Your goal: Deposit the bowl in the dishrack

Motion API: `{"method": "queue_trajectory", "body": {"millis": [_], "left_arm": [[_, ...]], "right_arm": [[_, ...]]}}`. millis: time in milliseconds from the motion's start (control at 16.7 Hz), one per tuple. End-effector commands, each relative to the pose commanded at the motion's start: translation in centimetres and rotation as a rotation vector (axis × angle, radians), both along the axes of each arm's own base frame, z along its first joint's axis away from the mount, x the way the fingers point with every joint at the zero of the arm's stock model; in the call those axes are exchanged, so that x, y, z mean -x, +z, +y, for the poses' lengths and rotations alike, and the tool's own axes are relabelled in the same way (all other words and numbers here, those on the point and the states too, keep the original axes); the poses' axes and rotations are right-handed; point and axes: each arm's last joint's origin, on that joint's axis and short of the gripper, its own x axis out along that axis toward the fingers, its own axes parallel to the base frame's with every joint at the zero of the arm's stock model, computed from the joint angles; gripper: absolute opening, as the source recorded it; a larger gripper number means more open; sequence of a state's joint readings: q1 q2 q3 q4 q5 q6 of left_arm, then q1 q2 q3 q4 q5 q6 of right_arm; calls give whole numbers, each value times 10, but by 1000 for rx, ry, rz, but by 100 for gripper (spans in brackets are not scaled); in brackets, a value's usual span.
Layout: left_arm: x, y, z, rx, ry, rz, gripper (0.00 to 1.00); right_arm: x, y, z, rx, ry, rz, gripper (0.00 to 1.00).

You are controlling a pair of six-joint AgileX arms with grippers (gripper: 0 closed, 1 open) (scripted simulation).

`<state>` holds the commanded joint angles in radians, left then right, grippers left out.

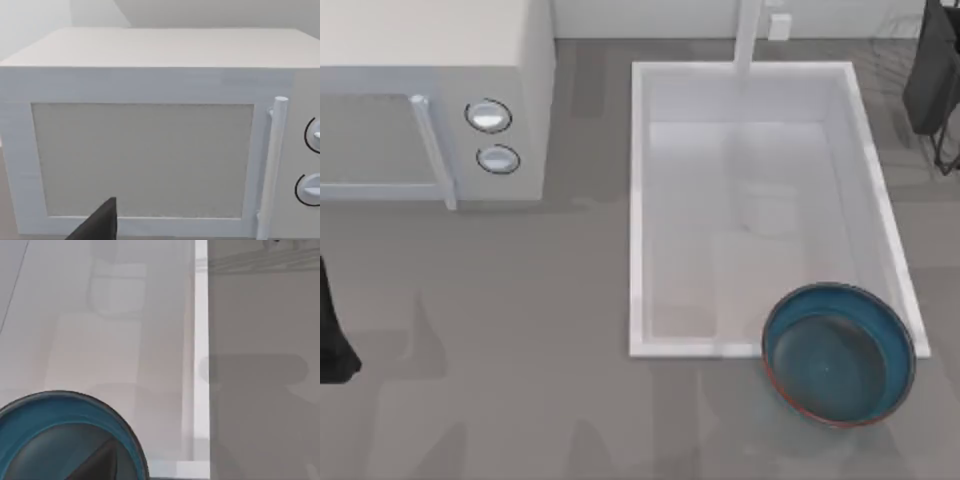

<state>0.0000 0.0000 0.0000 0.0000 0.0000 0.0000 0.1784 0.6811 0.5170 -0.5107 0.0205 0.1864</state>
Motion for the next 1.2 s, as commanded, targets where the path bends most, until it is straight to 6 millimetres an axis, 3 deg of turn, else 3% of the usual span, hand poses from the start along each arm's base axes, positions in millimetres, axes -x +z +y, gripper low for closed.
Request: {"method": "queue_trajectory", "body": {"millis": [240,540,780,1200], "left_arm": [[0,0,0,0,0,0,100],[0,0,0,0,0,0,100],[0,0,0,0,0,0,100],[0,0,0,0,0,0,100]], "right_arm": [[-39,8,25,30,9,375,100],[-80,9,57,101,-4,682,100],[-94,8,71,133,-12,771,100],[-95,4,71,132,-15,774,100]]}}
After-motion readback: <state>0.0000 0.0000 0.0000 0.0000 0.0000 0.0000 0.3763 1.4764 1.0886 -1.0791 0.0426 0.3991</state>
